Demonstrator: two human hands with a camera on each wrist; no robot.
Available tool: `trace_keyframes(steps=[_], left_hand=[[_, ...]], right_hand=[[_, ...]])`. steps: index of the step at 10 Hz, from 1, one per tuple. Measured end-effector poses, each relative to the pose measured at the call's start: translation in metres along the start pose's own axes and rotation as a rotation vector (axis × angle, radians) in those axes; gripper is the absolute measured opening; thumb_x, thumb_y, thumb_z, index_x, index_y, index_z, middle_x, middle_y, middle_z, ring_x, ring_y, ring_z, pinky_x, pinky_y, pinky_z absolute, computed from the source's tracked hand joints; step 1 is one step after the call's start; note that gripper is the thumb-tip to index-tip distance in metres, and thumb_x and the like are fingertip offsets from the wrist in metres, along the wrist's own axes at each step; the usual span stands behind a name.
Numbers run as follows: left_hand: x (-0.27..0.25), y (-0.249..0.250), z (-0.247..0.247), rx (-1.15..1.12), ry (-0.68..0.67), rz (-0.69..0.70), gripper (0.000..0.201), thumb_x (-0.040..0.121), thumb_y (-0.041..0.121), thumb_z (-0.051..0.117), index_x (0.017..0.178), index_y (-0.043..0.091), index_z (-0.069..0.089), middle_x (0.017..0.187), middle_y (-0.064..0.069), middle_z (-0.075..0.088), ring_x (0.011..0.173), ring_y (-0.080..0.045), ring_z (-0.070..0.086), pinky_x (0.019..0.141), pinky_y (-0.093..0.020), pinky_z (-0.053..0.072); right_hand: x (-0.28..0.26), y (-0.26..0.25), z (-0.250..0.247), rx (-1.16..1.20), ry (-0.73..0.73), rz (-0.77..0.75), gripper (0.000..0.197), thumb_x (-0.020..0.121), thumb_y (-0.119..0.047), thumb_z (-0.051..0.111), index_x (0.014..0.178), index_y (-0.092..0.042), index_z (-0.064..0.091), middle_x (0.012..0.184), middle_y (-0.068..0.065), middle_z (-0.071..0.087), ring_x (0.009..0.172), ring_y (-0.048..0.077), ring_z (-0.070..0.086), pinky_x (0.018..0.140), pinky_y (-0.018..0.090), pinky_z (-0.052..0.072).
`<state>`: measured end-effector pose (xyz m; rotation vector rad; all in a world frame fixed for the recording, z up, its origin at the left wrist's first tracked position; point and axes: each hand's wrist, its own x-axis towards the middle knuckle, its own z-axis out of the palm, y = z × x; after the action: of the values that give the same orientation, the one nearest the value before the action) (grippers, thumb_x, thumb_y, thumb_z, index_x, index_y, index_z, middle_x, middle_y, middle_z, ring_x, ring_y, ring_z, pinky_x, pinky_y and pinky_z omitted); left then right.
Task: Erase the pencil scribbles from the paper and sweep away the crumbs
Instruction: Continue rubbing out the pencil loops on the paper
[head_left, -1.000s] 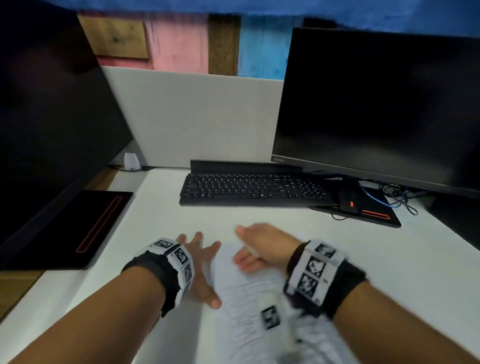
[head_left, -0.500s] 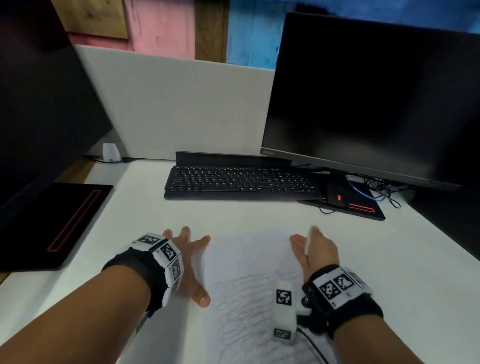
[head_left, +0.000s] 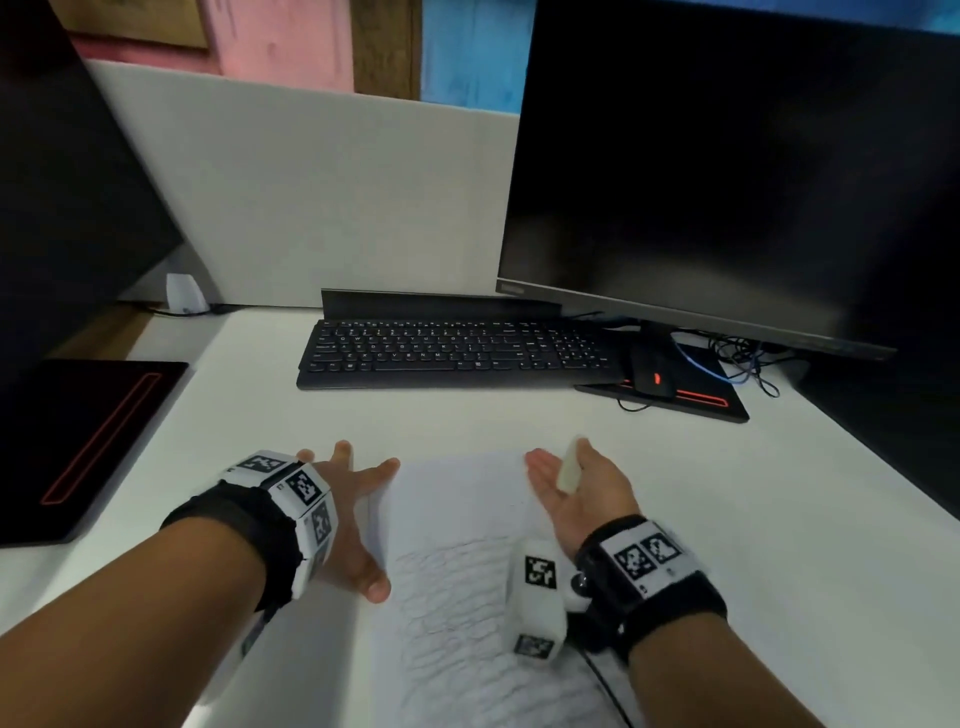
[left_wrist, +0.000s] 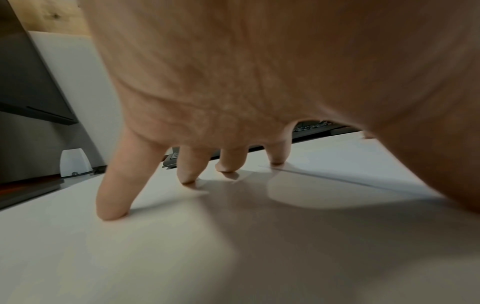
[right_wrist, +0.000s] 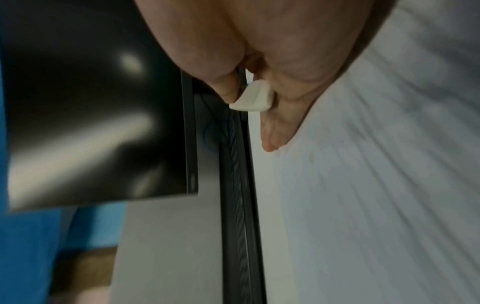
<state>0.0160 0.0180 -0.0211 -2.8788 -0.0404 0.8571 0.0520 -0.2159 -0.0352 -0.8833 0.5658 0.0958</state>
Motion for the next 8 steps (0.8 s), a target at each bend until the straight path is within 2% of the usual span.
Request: trace_keyframes(steps=[1, 2, 3, 4, 5, 6, 7, 8], left_hand=[[-0.001, 0.002, 0.002, 0.018, 0.025, -0.001, 0.132, 0.049, 0.078, 0.067, 0.149, 0.050, -0.015, 0.162, -0.003, -0.011, 0.148, -0.038, 0.003, 0.115, -0.058, 0.022], [-0.001, 0.000, -0.002, 0.020, 0.001, 0.013, 0.132, 0.049, 0.079, 0.066, 0.148, 0.050, -0.016, 0.162, -0.004, -0.012, 0.149, -0.038, 0.001, 0.115, -0.058, 0.021], [-0.002, 0.000, -0.004, 0.017, -0.029, 0.008, 0.135, 0.046, 0.081, 0.066, 0.148, 0.050, -0.017, 0.162, -0.003, -0.016, 0.149, -0.037, -0.002, 0.116, -0.059, 0.018], [-0.001, 0.003, -0.002, 0.021, -0.019, -0.019, 0.132, 0.054, 0.077, 0.070, 0.148, 0.049, -0.019, 0.162, -0.004, -0.018, 0.149, -0.037, -0.006, 0.118, -0.058, 0.015], [-0.001, 0.002, -0.004, 0.011, -0.030, -0.007, 0.132, 0.056, 0.075, 0.072, 0.149, 0.048, -0.018, 0.162, -0.005, -0.018, 0.149, -0.038, -0.006, 0.117, -0.059, 0.015], [0.001, -0.001, -0.001, -0.008, -0.029, 0.006, 0.140, 0.040, 0.081, 0.066, 0.148, 0.049, -0.016, 0.162, -0.005, -0.015, 0.148, -0.040, -0.003, 0.115, -0.061, 0.019], [0.002, -0.001, -0.002, -0.012, -0.023, 0.022, 0.143, 0.032, 0.082, 0.060, 0.149, 0.049, -0.016, 0.162, -0.005, -0.013, 0.148, -0.040, -0.002, 0.115, -0.060, 0.020], [0.002, 0.000, -0.001, -0.007, -0.020, 0.018, 0.142, 0.034, 0.082, 0.060, 0.148, 0.048, -0.017, 0.162, -0.005, -0.014, 0.148, -0.039, -0.001, 0.115, -0.060, 0.019]], right_hand=[[0.015, -0.029, -0.015, -0.054, 0.168, -0.155, 0.040, 0.106, -0.018, 0.038, 0.135, 0.009, 0.044, 0.133, 0.030, 0.055, 0.122, 0.040, 0.056, 0.102, 0.041, 0.046], [-0.008, 0.000, 0.005, -0.165, 0.079, -0.188, 0.038, 0.102, -0.015, 0.048, 0.129, 0.012, 0.050, 0.124, 0.031, 0.059, 0.113, 0.042, 0.060, 0.089, 0.033, 0.053], [-0.040, 0.053, 0.031, -0.375, -0.176, 0.013, 0.020, 0.104, -0.022, 0.047, 0.108, -0.004, 0.056, 0.107, 0.021, 0.065, 0.093, 0.028, 0.066, 0.087, 0.030, 0.053], [-0.049, 0.064, 0.037, -0.278, -0.285, 0.251, 0.015, 0.106, -0.025, 0.043, 0.104, -0.012, 0.051, 0.105, 0.021, 0.066, 0.090, 0.026, 0.067, 0.089, 0.035, 0.054], [-0.016, 0.031, 0.018, -0.214, -0.154, 0.152, 0.023, 0.105, -0.019, 0.045, 0.125, -0.009, 0.048, 0.121, 0.024, 0.063, 0.104, 0.029, 0.066, 0.097, 0.037, 0.052], [0.020, -0.011, -0.005, -0.195, 0.097, -0.060, 0.041, 0.105, -0.015, 0.041, 0.136, 0.012, 0.041, 0.138, 0.029, 0.052, 0.124, 0.041, 0.055, 0.106, 0.046, 0.045], [-0.003, -0.013, 0.008, -0.100, 0.115, -0.103, 0.041, 0.106, -0.013, 0.037, 0.132, 0.019, 0.036, 0.135, 0.042, 0.045, 0.125, 0.052, 0.047, 0.109, 0.054, 0.039], [-0.032, 0.039, 0.031, -0.235, -0.111, -0.050, 0.035, 0.105, -0.015, 0.040, 0.125, 0.012, 0.046, 0.126, 0.039, 0.053, 0.118, 0.052, 0.054, 0.107, 0.056, 0.041]])
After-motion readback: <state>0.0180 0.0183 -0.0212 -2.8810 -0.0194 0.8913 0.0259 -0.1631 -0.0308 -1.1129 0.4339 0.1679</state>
